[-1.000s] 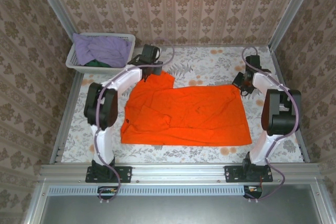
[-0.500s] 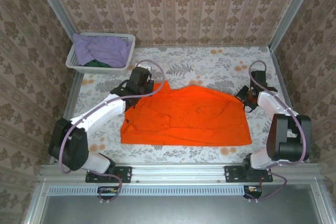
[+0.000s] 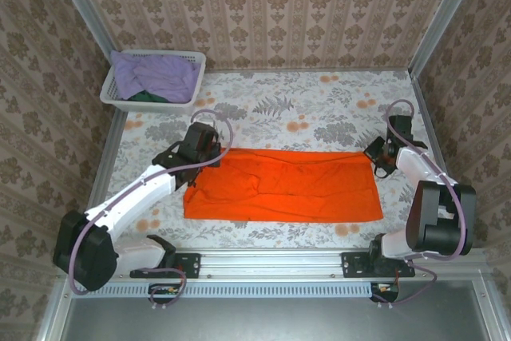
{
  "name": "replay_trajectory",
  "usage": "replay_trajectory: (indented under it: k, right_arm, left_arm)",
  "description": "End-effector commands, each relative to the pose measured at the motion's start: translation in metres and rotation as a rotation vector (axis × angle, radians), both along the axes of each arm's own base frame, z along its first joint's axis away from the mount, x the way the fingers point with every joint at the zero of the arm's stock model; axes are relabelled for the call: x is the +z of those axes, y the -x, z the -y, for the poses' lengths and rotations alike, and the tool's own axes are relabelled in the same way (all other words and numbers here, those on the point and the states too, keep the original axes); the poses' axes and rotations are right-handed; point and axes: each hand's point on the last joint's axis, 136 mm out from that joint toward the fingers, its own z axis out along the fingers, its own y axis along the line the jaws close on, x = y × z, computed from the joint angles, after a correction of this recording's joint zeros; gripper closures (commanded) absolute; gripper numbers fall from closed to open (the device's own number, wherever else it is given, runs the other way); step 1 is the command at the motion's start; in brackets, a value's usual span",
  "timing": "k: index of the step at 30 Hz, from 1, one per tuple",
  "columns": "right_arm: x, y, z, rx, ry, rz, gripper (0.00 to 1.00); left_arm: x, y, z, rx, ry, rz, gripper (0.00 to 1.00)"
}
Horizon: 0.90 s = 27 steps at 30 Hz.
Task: Fold and stack the t-shirts
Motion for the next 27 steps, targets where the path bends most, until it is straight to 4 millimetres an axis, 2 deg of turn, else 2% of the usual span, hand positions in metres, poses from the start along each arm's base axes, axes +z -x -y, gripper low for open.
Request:
replay_trajectory:
  k: [1, 4, 6, 8, 9, 10, 14, 17, 20, 23, 25, 27]
  right_arm:
    - [0.008, 0.005, 0.003, -0.028, -0.011, 0.036, 0.94]
    - [0.007, 0.011, 0.004, -0.042, -0.02, 0.033, 0.84]
    - [0.004, 0.016, 0.005, -0.066, -0.046, 0.035, 0.81]
    - [0.002, 0.023, 0.009, -0.108, -0.071, 0.049, 0.73]
    - [0.002, 0.026, 0.011, -0.124, -0.078, 0.056, 0.69]
    - [0.002, 0.03, 0.016, -0.156, -0.086, 0.066, 0.65]
    - [0.01, 0.032, 0.025, -0.207, -0.094, 0.114, 0.6]
    - [0.018, 0.017, 0.013, -0.162, -0.166, 0.183, 0.6]
    - [0.022, -0.002, -0.012, -0.058, -0.206, 0.195, 0.61]
    - [0.016, -0.015, -0.042, 0.097, -0.169, 0.108, 0.64]
    - [0.004, -0.023, -0.058, 0.166, -0.16, 0.047, 0.67]
    - [-0.005, -0.027, -0.066, 0.192, -0.143, 0.003, 0.7]
  left_arm:
    - [-0.01, 0.018, -0.008, 0.037, 0.045, -0.056, 1.0]
    - [-0.012, 0.029, -0.011, 0.065, 0.094, -0.068, 0.98]
    - [-0.005, 0.036, -0.024, 0.138, 0.124, -0.038, 0.87]
    - [0.01, 0.04, -0.039, 0.209, 0.17, 0.035, 0.82]
    - [0.017, 0.042, -0.046, 0.243, 0.186, 0.068, 0.76]
    - [0.025, 0.043, -0.053, 0.274, 0.206, 0.106, 0.64]
    - [0.048, 0.039, -0.058, 0.283, 0.25, 0.18, 0.6]
    - [0.047, 0.025, -0.047, 0.25, 0.223, 0.131, 0.57]
    - [0.035, 0.005, -0.017, 0.167, 0.215, 0.021, 0.57]
    - [0.013, -0.016, 0.015, 0.082, 0.179, -0.104, 0.57]
    - [-0.003, -0.032, 0.029, 0.055, 0.133, -0.176, 0.56]
    - [-0.017, -0.05, 0.038, 0.048, 0.094, -0.221, 0.57]
